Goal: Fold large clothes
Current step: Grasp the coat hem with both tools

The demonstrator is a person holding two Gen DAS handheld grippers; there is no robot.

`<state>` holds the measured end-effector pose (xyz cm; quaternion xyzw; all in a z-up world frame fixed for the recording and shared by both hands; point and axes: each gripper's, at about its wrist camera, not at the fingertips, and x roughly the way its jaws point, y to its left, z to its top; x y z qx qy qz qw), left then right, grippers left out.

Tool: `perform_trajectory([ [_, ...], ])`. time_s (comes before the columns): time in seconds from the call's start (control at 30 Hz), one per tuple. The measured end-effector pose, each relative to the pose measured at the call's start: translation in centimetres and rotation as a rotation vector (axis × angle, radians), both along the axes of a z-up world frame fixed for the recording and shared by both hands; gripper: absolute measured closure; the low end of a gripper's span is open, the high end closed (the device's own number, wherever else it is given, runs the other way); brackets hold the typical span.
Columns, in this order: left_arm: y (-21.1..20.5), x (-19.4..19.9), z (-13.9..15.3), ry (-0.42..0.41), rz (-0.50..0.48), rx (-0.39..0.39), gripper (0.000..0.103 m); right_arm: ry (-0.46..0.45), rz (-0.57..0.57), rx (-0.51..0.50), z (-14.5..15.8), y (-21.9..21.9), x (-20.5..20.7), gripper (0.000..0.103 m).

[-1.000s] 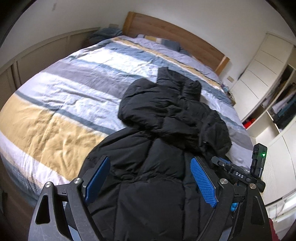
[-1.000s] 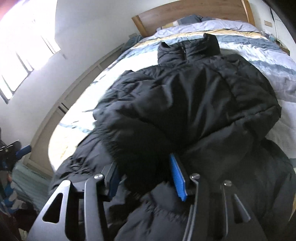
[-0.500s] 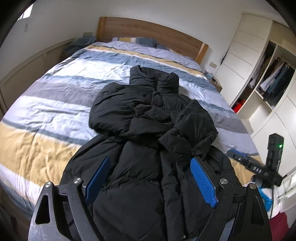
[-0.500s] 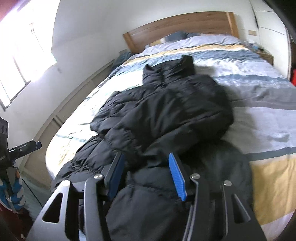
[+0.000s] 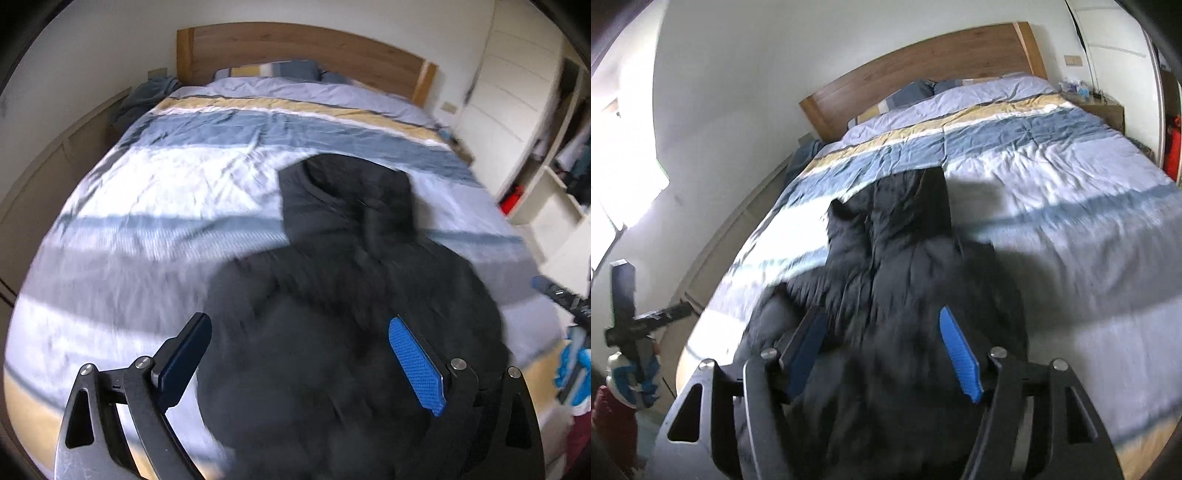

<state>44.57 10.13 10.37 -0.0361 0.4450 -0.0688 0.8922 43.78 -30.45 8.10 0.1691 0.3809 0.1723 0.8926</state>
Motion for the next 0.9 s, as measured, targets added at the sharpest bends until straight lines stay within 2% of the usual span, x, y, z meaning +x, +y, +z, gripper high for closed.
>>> perform_trajectory([
  [0.17,1.7,12.8,-3.8,0.061,0.053,-0.065,0.007,0.034,-0.048,0.045,-1.9,-0.4,12.3,0.038],
  [0.23,1.9,15.9,-5.0,0.072,0.072,-0.097,0.007,0.063,-0.064,0.048,-3.6,-0.2,17.0,0.038],
  [0.37,1.8,21.8,-7.9,0.105,0.087,-0.16,0.007,0.112,-0.065,0.053,-6.2,0.6,22.9,0.037],
  [0.47,1.6,24.7,-9.2,0.12,0.088,-0.193,0.007,0.13,-0.062,0.066,-7.6,0.7,25.7,0.036],
  [0.6,1.7,27.2,-10.7,0.132,0.091,-0.232,0.007,0.152,-0.046,0.068,-9.2,1.3,29.3,0.029],
  [0.9,2.9,33.2,-15.2,0.163,0.158,-0.385,0.007,0.202,-0.053,0.075,-12.9,1.7,36.1,0.028],
])
